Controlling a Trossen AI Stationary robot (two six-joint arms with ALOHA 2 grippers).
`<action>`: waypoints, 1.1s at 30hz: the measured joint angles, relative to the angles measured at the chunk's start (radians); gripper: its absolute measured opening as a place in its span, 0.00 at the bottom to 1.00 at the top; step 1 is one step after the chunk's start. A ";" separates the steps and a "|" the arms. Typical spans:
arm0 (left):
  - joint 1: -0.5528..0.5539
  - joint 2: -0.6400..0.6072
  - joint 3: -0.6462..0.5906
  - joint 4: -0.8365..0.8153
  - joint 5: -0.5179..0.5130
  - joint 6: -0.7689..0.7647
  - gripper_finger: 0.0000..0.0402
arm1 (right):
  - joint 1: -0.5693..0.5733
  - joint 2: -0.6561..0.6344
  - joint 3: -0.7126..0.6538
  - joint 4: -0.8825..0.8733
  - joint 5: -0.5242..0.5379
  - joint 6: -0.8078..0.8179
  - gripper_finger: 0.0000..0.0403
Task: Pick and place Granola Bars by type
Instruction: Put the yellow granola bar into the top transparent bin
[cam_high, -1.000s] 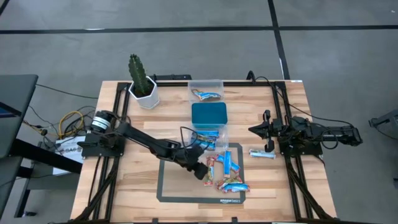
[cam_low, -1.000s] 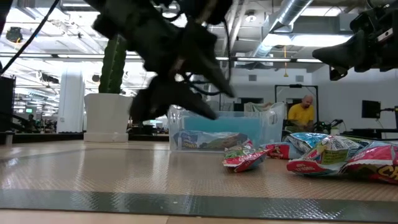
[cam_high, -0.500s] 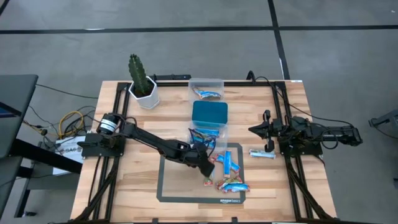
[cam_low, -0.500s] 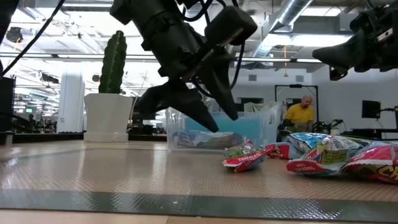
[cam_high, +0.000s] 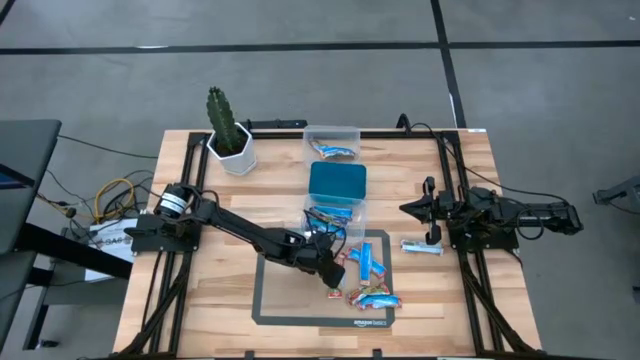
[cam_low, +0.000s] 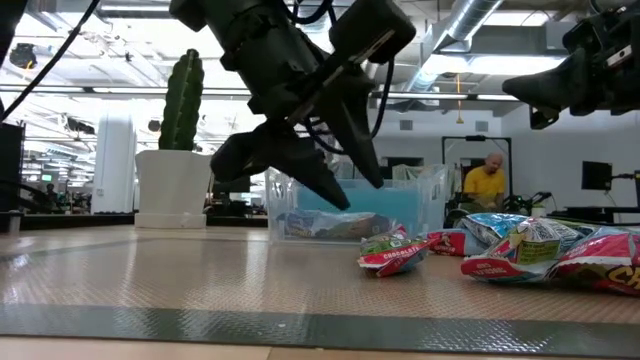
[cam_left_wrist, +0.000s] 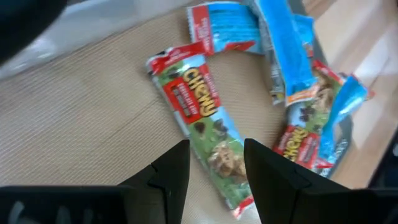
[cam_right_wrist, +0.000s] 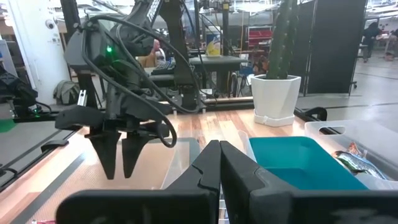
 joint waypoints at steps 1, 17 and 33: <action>0.000 0.000 0.000 0.006 0.000 0.013 0.36 | 0.000 0.000 0.000 0.000 0.000 0.000 0.00; 0.010 -0.273 -0.502 0.669 -0.007 0.163 0.36 | 0.000 0.000 0.000 0.000 0.000 0.000 0.00; 0.055 -0.668 -1.051 1.102 0.050 0.431 0.36 | 0.000 0.000 0.000 0.000 0.000 0.000 0.00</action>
